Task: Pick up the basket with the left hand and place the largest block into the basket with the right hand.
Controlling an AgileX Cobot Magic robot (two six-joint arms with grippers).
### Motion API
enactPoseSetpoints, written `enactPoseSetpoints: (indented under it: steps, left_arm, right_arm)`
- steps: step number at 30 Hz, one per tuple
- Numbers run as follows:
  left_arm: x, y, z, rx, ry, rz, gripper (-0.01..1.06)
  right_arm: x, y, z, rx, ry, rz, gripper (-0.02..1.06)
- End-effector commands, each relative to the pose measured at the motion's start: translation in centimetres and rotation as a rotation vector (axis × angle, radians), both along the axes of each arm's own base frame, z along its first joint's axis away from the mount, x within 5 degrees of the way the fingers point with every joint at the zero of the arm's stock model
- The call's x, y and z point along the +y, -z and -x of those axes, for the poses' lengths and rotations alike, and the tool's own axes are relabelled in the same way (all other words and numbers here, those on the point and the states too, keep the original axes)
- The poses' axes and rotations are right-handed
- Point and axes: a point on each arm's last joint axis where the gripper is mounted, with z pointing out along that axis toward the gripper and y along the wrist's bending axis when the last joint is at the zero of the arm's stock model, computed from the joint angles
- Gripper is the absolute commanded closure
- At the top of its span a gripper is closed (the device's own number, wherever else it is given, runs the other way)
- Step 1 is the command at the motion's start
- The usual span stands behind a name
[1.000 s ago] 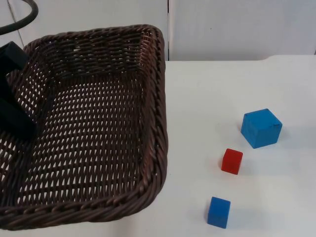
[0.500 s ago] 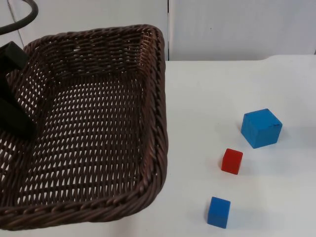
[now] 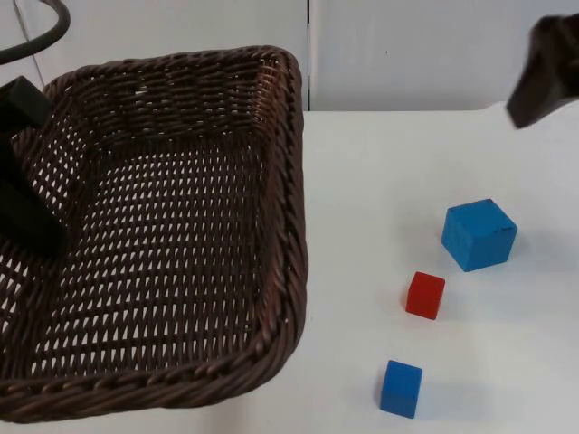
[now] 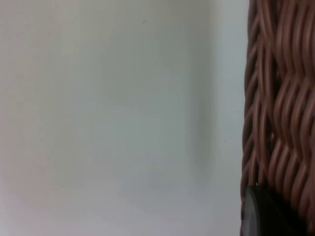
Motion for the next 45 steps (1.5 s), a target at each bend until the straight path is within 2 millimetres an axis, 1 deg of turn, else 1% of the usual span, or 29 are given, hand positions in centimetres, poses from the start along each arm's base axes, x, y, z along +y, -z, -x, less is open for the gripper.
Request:
enactPoseSetpoints:
  steps: [1, 3, 4, 8, 9, 13, 14, 15, 19, 20, 26, 27, 31, 32, 36, 37, 41, 45]
  left_arm:
    - [-0.1, -0.5, 0.2, -0.006, -0.012, 0.026, 1.05]
    - [-0.1, -0.5, 0.2, -0.004, -0.015, 0.026, 1.05]
    - [-0.1, -0.5, 0.2, -0.004, -0.015, 0.026, 1.05]
    - [-0.1, -0.5, 0.1, -0.003, -0.02, 0.026, 1.05]
    - [-0.1, -0.5, 0.1, -0.003, -0.02, 0.026, 1.05]
    - [-0.1, -0.5, 0.1, -0.007, -0.022, 0.025, 1.05]
    - [-0.1, -0.5, 0.1, -0.007, -0.022, 0.025, 1.05]
    - [-0.1, -0.5, 0.1, -0.007, -0.022, 0.025, 1.05]
    - [-0.1, -0.5, 0.1, -0.008, -0.023, 0.024, 1.05]
    - [-0.1, -0.5, 0.1, -0.008, -0.023, 0.024, 1.05]
    - [-0.1, -0.4, 0.1, -0.008, -0.021, 0.022, 1.05]
    - [-0.1, -0.4, 0.1, -0.008, -0.021, 0.022, 1.05]
    - [-0.1, -0.4, 0.1, -0.01, -0.022, 0.019, 1.05]
    - [-0.1, -0.4, 0.1, -0.01, -0.022, 0.019, 1.05]
    - [-0.1, -0.4, 0.1, -0.01, -0.022, 0.019, 1.05]
    - [-0.1, -0.4, 0.1, -0.01, -0.022, 0.019, 1.05]
    - [-0.1, -0.4, 0.1, -0.011, -0.022, 0.019, 1.05]
    - [0.0, -0.4, 0.0, -0.014, -0.025, 0.017, 1.05]
  right_arm:
    - [0.4, 0.5, -0.7, -0.017, -0.001, -0.005, -0.01]
    - [0.7, 1.4, -1.4, -0.022, 0.008, -0.009, -0.01]
    - [0.7, 1.4, -1.4, -0.022, 0.008, -0.009, -0.01]
    - [1.2, 3.4, -2.9, -0.046, 0.017, -0.019, -0.01]
    - [1.2, 3.4, -2.9, -0.046, 0.017, -0.019, -0.01]
    - [1.6, 5.6, -4.4, -0.086, 0.019, -0.013, -0.01]
    - [1.6, 5.6, -4.4, -0.086, 0.019, -0.013, -0.01]
    - [1.7, 6.0, -4.7, -0.093, 0.022, -0.009, -0.01]
    - [2.0, 8.2, -5.6, -0.085, 0.041, -0.012, -0.01]
    - [2.0, 8.2, -5.6, -0.085, 0.041, -0.012, -0.01]
    - [2.4, 11.8, -6.7, -0.078, 0.04, -0.01, -0.01]
    - [2.4, 11.8, -6.7, -0.078, 0.04, -0.01, -0.01]
    - [2.7, 14.1, -7.2, -0.076, 0.045, -0.014, -0.01]
    - [2.7, 14.1, -7.2, -0.076, 0.045, -0.014, -0.01]
    - [2.8, 16.0, -7.6, -0.073, 0.045, -0.013, -0.01]
    - [2.8, 16.0, -7.6, -0.073, 0.045, -0.013, -0.01]
    - [2.9, 17.8, -7.8, -0.065, 0.045, -0.009, -0.01]
    - [2.9, 18.5, -7.8, -0.061, 0.045, -0.008, -0.01]
